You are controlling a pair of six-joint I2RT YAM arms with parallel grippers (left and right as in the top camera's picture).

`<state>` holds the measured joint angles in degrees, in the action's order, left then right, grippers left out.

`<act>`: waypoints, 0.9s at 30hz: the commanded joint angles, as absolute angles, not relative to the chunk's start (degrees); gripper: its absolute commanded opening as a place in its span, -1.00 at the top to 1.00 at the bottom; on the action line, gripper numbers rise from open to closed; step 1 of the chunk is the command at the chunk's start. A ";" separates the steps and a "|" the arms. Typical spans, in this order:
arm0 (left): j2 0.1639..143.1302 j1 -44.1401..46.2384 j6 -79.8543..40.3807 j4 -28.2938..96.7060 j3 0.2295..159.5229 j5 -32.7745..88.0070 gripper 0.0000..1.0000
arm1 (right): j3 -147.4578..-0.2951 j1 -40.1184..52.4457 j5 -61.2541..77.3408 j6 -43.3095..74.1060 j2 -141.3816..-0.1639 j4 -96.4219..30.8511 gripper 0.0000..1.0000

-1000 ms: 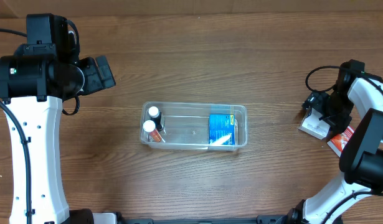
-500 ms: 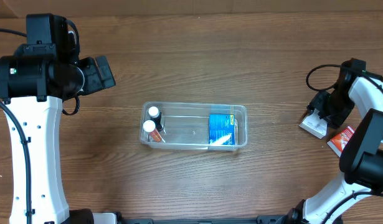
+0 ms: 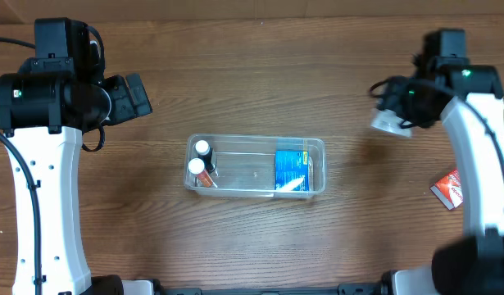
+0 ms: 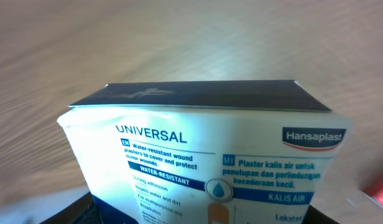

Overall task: Pack container
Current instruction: 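Place the white box in the container beside the blue box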

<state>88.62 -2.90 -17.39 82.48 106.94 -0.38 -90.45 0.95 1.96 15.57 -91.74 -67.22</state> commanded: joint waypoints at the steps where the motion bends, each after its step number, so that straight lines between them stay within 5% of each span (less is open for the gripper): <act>1: 88.88 -2.98 -16.29 82.24 107.74 0.23 -1.00 | -91.81 11.20 2.48 17.19 -86.06 -67.18 -0.32; 14: 88.88 -2.98 -16.29 82.26 107.74 0.23 -1.00 | -88.12 36.18 0.56 30.74 -92.03 -63.83 -0.33; 27: 88.88 -2.98 -16.27 82.26 107.72 0.01 -1.00 | -82.41 41.52 0.89 42.30 -103.66 -58.37 -0.33</act>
